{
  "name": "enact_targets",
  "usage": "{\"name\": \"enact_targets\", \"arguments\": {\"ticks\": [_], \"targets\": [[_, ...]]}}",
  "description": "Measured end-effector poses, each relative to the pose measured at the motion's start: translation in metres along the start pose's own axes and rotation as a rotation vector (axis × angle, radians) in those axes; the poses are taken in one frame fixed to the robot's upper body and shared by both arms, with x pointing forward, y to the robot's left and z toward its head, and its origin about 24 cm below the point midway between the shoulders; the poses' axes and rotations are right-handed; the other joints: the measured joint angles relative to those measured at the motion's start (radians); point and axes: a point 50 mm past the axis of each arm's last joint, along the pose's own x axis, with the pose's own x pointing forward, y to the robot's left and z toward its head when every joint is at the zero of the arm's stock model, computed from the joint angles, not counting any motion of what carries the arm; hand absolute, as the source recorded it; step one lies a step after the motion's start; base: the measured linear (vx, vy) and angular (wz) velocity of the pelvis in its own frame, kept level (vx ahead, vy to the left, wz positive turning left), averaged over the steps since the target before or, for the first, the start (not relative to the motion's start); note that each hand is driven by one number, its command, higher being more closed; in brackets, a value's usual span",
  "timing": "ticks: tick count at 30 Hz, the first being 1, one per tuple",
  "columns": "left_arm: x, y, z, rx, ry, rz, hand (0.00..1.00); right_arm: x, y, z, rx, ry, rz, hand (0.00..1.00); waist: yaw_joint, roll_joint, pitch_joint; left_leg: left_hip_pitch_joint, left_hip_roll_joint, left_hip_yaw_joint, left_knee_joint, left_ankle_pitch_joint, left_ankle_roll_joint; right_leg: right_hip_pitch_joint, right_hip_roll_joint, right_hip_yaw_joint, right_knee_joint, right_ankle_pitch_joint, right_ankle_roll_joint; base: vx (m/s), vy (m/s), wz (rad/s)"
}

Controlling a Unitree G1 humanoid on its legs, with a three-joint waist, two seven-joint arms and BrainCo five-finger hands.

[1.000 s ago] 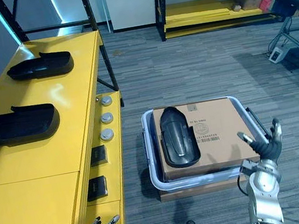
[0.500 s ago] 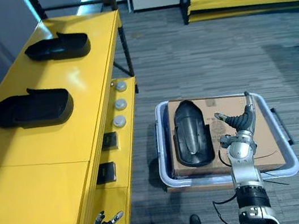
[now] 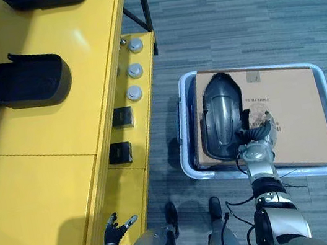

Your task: Walk over and take plastic housings, then place them on the shelf

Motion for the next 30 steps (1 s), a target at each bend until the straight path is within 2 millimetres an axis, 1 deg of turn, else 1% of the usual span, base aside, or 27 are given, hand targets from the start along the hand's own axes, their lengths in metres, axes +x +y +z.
{"name": "enact_targets", "arguments": {"ticks": [5, 7, 11, 13, 16, 17, 19, 21, 23, 25, 26, 28, 29, 30], "targets": [[0.005, 0.003, 0.002, -0.005, 0.011, 0.002, 0.00, 0.008, -0.006, 0.013, -0.021, -0.035, 0.005, 1.00, 0.001, -0.009, 0.021, -0.006, -0.004, 0.001, -0.041, 0.026, -0.017, -0.031, -0.003, -0.012, 0.015, 0.000, -0.002, -0.08, 0.016, 0.01], [0.005, 0.003, 0.002, -0.011, 0.011, 0.002, 0.00, 0.007, -0.003, 0.016, -0.027, -0.049, 0.021, 1.00, 0.001, -0.012, 0.024, -0.004, -0.002, 0.001, -0.046, 0.031, -0.022, -0.031, -0.001, -0.014, 0.015, -0.006, -0.012, -0.04, -0.019, -0.01], [0.005, 0.004, 0.001, -0.014, 0.018, 0.004, 0.00, 0.003, 0.003, 0.020, -0.026, -0.081, 0.043, 1.00, 0.000, -0.013, 0.024, 0.003, 0.002, 0.003, -0.047, 0.034, -0.018, -0.027, 0.006, -0.013, 0.015, -0.011, -0.019, 0.00, -0.016, -0.03], [0.005, 0.004, 0.000, -0.014, 0.020, 0.005, 0.00, -0.001, 0.005, 0.018, -0.022, -0.097, 0.064, 1.00, 0.001, -0.015, 0.023, 0.010, 0.004, 0.003, -0.052, 0.036, -0.019, -0.023, 0.010, -0.012, 0.015, -0.012, -0.021, 0.02, -0.009, -0.02], [0.005, 0.006, 0.000, -0.020, 0.026, 0.012, 0.00, -0.015, 0.010, 0.003, -0.018, -0.098, 0.110, 1.00, -0.001, -0.017, 0.021, 0.048, 0.006, 0.003, -0.078, 0.042, -0.018, 0.002, 0.014, -0.012, 0.013, -0.013, -0.022, 0.05, -0.016, -0.03], [0.005, 0.006, -0.001, -0.019, 0.029, 0.011, 0.00, -0.020, 0.009, -0.003, -0.017, -0.097, 0.116, 1.00, -0.002, -0.019, 0.019, 0.057, 0.006, 0.002, -0.080, 0.042, -0.018, 0.011, 0.014, -0.012, 0.012, -0.013, -0.022, 0.05, -0.005, -0.02], [0.005, 0.006, -0.001, -0.020, 0.032, 0.012, 0.00, -0.026, 0.006, -0.006, -0.009, -0.108, 0.108, 1.00, -0.004, -0.025, 0.013, 0.065, 0.004, 0.001, -0.083, 0.042, -0.018, 0.017, 0.012, -0.012, 0.012, -0.013, -0.022, 0.04, 0.014, 0.00], [0.004, 0.007, 0.000, -0.023, 0.029, 0.013, 0.00, -0.032, 0.001, -0.009, -0.010, -0.124, 0.092, 1.00, -0.007, -0.034, -0.003, 0.075, 0.003, 0.000, -0.088, 0.042, -0.018, 0.023, 0.010, -0.013, 0.012, -0.013, -0.022, 0.00, 0.000, 0.00], [0.000, 0.008, 0.002, -0.033, 0.003, 0.015, 0.00, -0.037, -0.003, -0.013, -0.024, -0.137, 0.079, 1.00, -0.007, -0.048, -0.037, 0.081, 0.002, -0.001, -0.099, 0.045, -0.012, 0.024, 0.007, -0.014, 0.011, -0.013, -0.022, 0.00, 0.000, 0.00], [-0.004, 0.009, 0.009, -0.048, -0.043, 0.010, 0.00, -0.043, -0.007, -0.015, -0.011, -0.150, 0.062, 1.00, -0.009, -0.062, -0.078, 0.087, -0.001, -0.003, -0.102, 0.047, -0.010, 0.029, 0.004, -0.015, 0.011, -0.013, -0.022, 0.01, 0.011, 0.02], [-0.005, 0.008, 0.012, -0.050, -0.059, 0.001, 0.00, -0.045, -0.008, -0.013, 0.000, -0.156, 0.055, 1.00, -0.012, -0.063, -0.086, 0.088, -0.002, -0.005, -0.103, 0.048, -0.008, 0.030, 0.003, -0.016, 0.011, -0.013, -0.022, 0.00, 0.027, 0.07], [-0.010, -0.002, 0.028, -0.060, -0.129, -0.044, 0.00, -0.050, -0.009, 0.000, 0.038, -0.205, 0.018, 1.00, -0.029, -0.065, -0.094, 0.108, -0.009, -0.007, -0.111, 0.052, -0.003, 0.048, -0.006, -0.016, 0.009, -0.016, -0.018, -0.04, 0.033, 0.04], [-0.011, -0.005, 0.035, -0.071, -0.159, -0.051, 0.00, -0.052, -0.009, 0.003, 0.049, -0.217, 0.011, 1.00, -0.029, -0.066, -0.098, 0.109, -0.011, -0.003, -0.112, 0.052, -0.003, 0.049, -0.008, -0.015, 0.009, -0.018, -0.016, -0.06, 0.036, -0.07], [-0.016, -0.008, 0.049, -0.089, -0.224, -0.067, 0.00, -0.055, -0.011, 0.008, 0.061, -0.243, -0.007, 1.00, -0.029, -0.066, -0.110, 0.111, -0.015, 0.001, -0.115, 0.051, -0.004, 0.049, -0.013, -0.014, 0.009, -0.023, -0.008, -0.06, 0.029, -0.05]]}}
